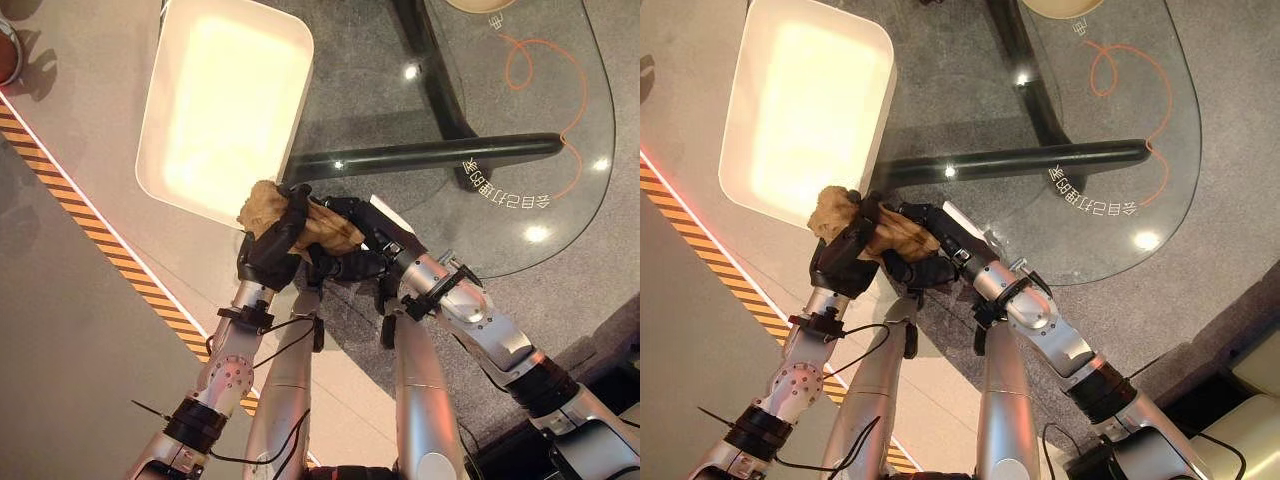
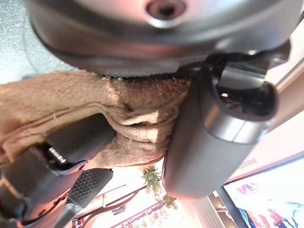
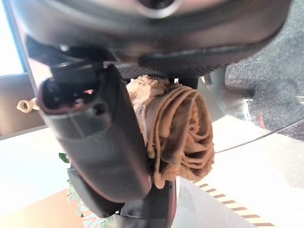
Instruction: Wipe the table with a cloth and put it in the basket.
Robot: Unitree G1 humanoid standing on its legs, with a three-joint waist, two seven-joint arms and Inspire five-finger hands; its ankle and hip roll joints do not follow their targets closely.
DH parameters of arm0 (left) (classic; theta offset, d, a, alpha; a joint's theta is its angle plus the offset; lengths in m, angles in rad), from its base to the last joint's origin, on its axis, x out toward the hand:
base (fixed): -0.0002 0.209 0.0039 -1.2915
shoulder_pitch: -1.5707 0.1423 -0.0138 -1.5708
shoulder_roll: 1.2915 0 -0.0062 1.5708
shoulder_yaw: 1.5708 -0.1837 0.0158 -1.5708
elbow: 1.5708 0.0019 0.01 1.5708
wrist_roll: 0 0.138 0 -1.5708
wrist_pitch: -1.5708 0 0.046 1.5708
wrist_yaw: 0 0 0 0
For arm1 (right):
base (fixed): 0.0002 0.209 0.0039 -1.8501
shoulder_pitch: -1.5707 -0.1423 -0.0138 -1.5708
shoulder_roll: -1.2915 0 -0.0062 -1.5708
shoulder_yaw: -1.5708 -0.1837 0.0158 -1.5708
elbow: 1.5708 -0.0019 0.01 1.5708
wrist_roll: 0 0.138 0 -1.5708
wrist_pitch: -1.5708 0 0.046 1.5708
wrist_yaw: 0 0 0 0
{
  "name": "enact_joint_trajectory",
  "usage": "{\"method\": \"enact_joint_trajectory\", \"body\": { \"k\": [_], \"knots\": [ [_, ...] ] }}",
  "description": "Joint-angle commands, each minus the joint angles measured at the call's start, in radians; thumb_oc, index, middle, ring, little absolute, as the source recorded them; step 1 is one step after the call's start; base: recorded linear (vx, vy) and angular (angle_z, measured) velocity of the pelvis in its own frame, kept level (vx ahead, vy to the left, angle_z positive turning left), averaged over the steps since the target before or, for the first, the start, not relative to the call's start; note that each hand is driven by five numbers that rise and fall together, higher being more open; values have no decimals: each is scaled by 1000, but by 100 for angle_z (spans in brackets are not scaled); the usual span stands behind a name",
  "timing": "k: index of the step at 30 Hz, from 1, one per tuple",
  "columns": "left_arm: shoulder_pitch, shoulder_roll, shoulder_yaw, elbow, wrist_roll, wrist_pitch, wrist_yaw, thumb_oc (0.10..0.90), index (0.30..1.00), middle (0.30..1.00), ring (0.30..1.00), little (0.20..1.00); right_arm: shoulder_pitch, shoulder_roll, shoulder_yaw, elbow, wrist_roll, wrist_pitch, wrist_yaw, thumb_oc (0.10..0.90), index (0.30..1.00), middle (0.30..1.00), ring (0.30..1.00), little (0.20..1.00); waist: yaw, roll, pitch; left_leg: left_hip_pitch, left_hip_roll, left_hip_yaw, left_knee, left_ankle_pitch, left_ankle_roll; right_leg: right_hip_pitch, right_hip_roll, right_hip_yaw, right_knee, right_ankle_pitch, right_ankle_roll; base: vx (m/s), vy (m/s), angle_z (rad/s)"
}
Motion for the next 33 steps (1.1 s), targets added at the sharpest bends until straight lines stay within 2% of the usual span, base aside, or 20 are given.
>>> {"method": "enact_joint_trajectory", "body": {
  "k": [1,9,10,11,12,13,19,23,24,26,27,28,30,32,33],
  "knots": [
    [18,-36,-79,-168,12,-8,-152,100,300,300,300,200,-75,63,-44,-140,38,-131,-36,800,900,900,900,900,13,22,-26,51,-46,71,-1,-70,68,14,67,-5,-158,161,1,0,0,0],
    [33,-38,-64,-172,21,-14,-154,100,300,300,300,200,-52,57,-79,-142,37,-147,-74,800,900,900,900,900,10,18,-26,53,-42,73,-5,-72,71,14,70,-2,-156,162,3,0,0,0],
    [34,-40,-61,-173,24,-14,-152,235,415,415,415,335,-48,56,-85,-146,36,-148,-78,800,900,900,900,900,8,16,-26,55,-42,73,-8,-72,72,16,71,-1,-158,162,3,0,0,0],
    [34,-41,-61,-173,25,-14,-152,336,502,502,502,436,-48,55,-87,-147,35,-148,-80,800,900,900,900,900,8,16,-26,55,-42,73,-8,-72,72,16,71,-1,-158,162,3,0,0,0],
    [36,-42,-58,-172,24,-12,-156,416,571,571,571,516,-44,54,-93,-150,34,-150,-83,800,900,900,900,900,7,16,-26,54,-42,74,-7,-72,72,15,72,-1,-157,162,3,0,0,0],
    [38,-42,-56,-173,19,-14,-162,438,589,589,589,538,-40,52,-99,-155,32,-150,-86,800,900,900,900,900,6,15,-26,54,-42,74,-6,-72,72,15,72,0,-157,162,3,0,0,0],
    [52,-46,-39,-175,0,-14,-182,443,594,594,594,543,-20,47,-128,-168,26,-164,-101,800,900,900,900,900,2,11,-26,55,-39,75,-4,-76,73,15,75,2,-154,160,2,0,0,0],
    [56,-48,-34,-179,-6,-14,-189,520,660,660,660,620,-13,45,-148,-176,28,-177,-106,800,900,900,900,900,0,9,-26,55,-36,76,-5,-78,72,17,76,3,-155,159,2,0,0,0],
    [58,-47,-32,-181,-10,-12,-194,591,721,721,721,691,-11,43,-156,-181,26,-182,-111,800,900,900,900,900,-1,8,-26,55,-36,77,-4,-79,72,17,76,3,-155,159,3,0,0,0],
    [64,-51,-29,-184,-9,-10,-202,611,738,738,738,711,-1,41,-171,-195,30,-197,-109,800,900,900,900,900,-3,6,-26,56,-34,77,-5,-80,73,17,78,4,-155,159,3,0,0,0],
    [65,-52,-29,-184,-12,-13,-207,600,728,728,728,700,1,41,-178,-201,30,-203,-111,800,900,900,900,900,-4,5,-26,55,-33,78,-5,-80,73,17,79,5,-154,159,3,0,0,0],
    [68,-53,-28,-183,-18,-15,-214,536,674,674,674,636,4,39,-187,-208,35,-209,-109,800,900,900,900,900,-6,4,-26,54,-32,79,-4,-81,73,16,79,7,-154,159,3,0,0,0],
    [71,-53,-24,-183,-21,-13,-219,517,658,658,658,617,7,35,-198,-221,47,-216,-112,800,900,900,900,900,-8,3,-26,54,-32,79,-4,-82,74,14,81,8,-152,159,3,0,0,0],
    [74,-56,-22,-181,-17,-15,-218,578,709,709,709,678,16,40,-214,-232,55,-228,-110,800,900,900,900,900,-10,2,-26,54,-32,79,-4,-83,75,14,83,11,-153,160,4,0,0,0],
    [75,-57,-22,-181,-16,-15,-218,580,712,712,712,680,16,41,-216,-234,56,-228,-110,800,900,900,900,900,-10,2,-26,54,-32,79,-4,-83,75,14,83,11,-153,160,4,0,0,0]
  ]
}}
